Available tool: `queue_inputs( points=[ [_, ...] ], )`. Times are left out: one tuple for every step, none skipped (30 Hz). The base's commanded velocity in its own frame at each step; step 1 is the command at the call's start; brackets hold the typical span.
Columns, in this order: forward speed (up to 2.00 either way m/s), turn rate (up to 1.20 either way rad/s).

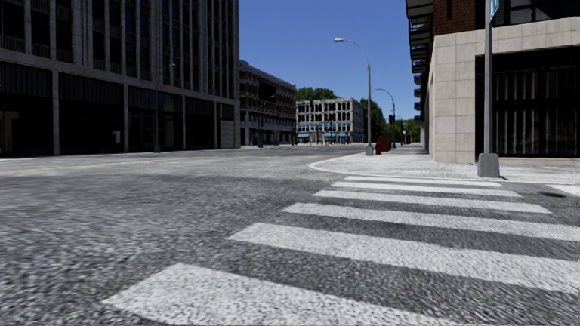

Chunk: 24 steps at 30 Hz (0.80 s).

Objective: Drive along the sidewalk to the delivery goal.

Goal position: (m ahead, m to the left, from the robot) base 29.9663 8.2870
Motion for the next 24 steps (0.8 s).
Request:
queue_inputs(
  points=[
    [1.35, -0.62],
    [1.35, -0.62],
    [1.35, -0.6],
    [1.35, -0.6],
    [1.35, -0.59],
    [1.35, -0.58],
    [1.35, -0.58],
    [1.35, -0.57],
    [1.35, -0.57],
    [1.35, -0.57],
    [1.35, -0.57],
    [1.35, -0.57],
    [1.35, -0.57],
    [1.35, -0.57],
    [1.35, -0.56],
    [1.35, -0.56],
    [1.35, -0.56],
    [1.35, -0.56],
    [1.35, -0.56],
    [1.35, -0.54],
    [1.35, -0.52],
    [1.35, -0.5],
    [1.35, -0.49],
    [1.35, -0.48]
  ],
)
